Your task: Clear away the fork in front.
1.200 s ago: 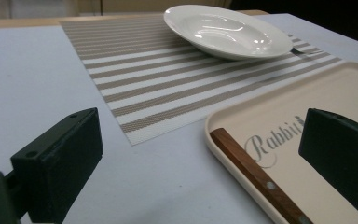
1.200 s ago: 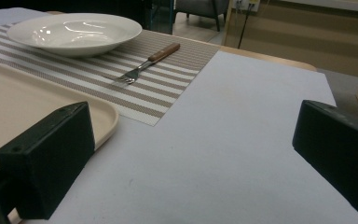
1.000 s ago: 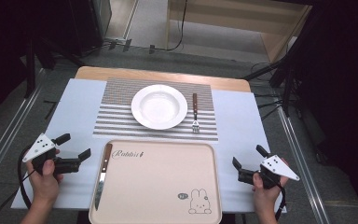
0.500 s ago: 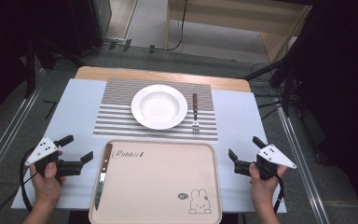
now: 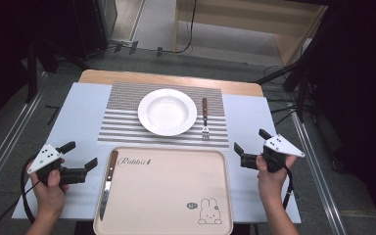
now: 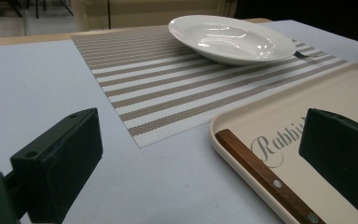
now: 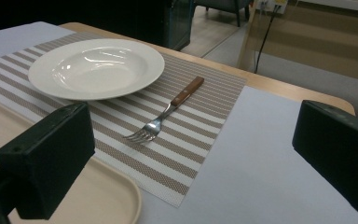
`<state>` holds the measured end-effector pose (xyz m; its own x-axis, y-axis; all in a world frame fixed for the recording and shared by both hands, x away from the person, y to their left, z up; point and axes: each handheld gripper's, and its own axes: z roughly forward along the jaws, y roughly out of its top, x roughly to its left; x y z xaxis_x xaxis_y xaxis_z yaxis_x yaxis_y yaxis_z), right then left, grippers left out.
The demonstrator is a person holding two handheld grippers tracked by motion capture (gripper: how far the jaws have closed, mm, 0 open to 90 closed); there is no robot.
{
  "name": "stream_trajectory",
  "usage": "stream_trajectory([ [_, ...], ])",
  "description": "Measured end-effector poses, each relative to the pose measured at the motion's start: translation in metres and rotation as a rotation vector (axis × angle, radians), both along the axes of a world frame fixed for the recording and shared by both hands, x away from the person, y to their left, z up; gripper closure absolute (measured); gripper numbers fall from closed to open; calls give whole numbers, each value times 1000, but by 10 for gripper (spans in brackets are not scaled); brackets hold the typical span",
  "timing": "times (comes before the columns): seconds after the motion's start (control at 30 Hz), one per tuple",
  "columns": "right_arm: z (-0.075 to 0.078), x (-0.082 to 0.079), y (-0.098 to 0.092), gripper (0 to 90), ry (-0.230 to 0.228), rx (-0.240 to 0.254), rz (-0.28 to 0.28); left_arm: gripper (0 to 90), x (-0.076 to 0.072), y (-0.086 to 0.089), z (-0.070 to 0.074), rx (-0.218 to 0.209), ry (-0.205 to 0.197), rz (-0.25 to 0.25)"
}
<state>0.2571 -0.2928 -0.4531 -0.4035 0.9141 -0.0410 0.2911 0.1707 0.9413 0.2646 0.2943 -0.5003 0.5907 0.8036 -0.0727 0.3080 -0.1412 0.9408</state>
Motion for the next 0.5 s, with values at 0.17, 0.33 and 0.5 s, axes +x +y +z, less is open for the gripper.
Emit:
stream_trajectory([
  [0.17,5,11,5,0,10,-15,11,0,0,1,0,-11,3,11],
  [0.33,8,22,10,0,16,-8,16,0,1,-1,-1,-2,4,12],
  [0.5,10,32,15,60,21,-14,32,0,1,-1,-1,2,6,16],
])
